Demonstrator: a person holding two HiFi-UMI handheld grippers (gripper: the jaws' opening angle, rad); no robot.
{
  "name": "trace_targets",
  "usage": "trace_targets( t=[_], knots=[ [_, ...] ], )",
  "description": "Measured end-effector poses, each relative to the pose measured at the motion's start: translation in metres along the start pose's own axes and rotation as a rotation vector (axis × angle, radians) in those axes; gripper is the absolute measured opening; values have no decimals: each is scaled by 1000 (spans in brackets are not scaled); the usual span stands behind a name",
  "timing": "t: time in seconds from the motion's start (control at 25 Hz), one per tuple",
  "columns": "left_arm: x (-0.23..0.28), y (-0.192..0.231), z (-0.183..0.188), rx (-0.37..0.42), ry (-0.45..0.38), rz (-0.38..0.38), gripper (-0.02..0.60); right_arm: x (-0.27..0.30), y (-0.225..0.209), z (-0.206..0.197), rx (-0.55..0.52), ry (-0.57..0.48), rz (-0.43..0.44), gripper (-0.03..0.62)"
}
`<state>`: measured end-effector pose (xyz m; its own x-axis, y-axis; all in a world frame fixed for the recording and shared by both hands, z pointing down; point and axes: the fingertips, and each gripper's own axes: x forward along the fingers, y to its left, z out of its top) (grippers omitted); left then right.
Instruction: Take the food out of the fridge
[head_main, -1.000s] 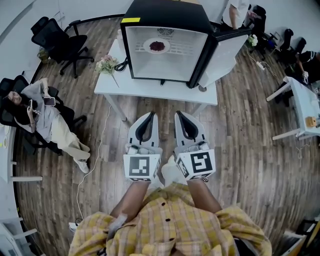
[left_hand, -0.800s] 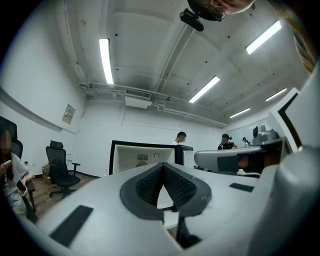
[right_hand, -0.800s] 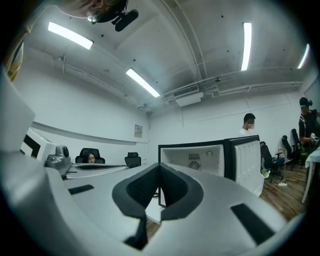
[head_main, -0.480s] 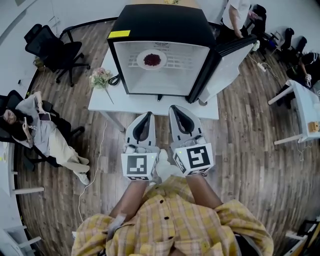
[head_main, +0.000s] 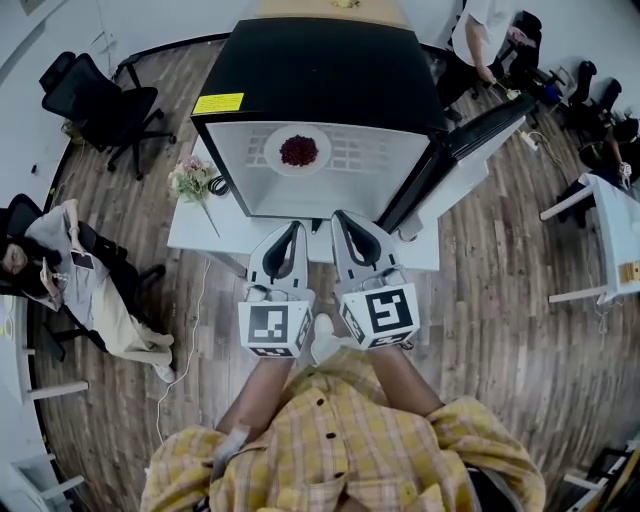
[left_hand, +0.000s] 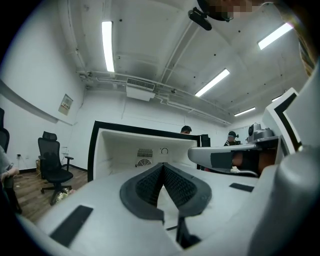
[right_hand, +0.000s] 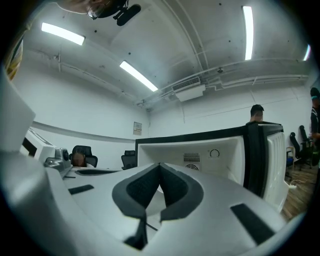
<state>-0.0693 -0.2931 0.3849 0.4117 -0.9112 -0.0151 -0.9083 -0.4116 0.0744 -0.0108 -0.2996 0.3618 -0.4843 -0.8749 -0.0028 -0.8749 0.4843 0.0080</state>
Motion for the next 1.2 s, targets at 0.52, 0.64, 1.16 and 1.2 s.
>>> trace_targets(
  t=[0.52, 0.64, 1.16, 1.2],
  knots=[
    [65, 32, -42, -173, 116, -2, 9, 45, -25, -27, 10, 43, 46, 6],
    [78, 42, -53, -288, 136, 4, 87, 51, -28, -31, -9, 49, 55, 8],
    [107, 80, -92, -1025, 72, 30, 129, 77, -48, -50, 22, 82, 67, 6],
    [108, 82, -93, -1076, 55, 21, 129, 78, -49, -51, 23, 83, 67, 6]
  ],
)
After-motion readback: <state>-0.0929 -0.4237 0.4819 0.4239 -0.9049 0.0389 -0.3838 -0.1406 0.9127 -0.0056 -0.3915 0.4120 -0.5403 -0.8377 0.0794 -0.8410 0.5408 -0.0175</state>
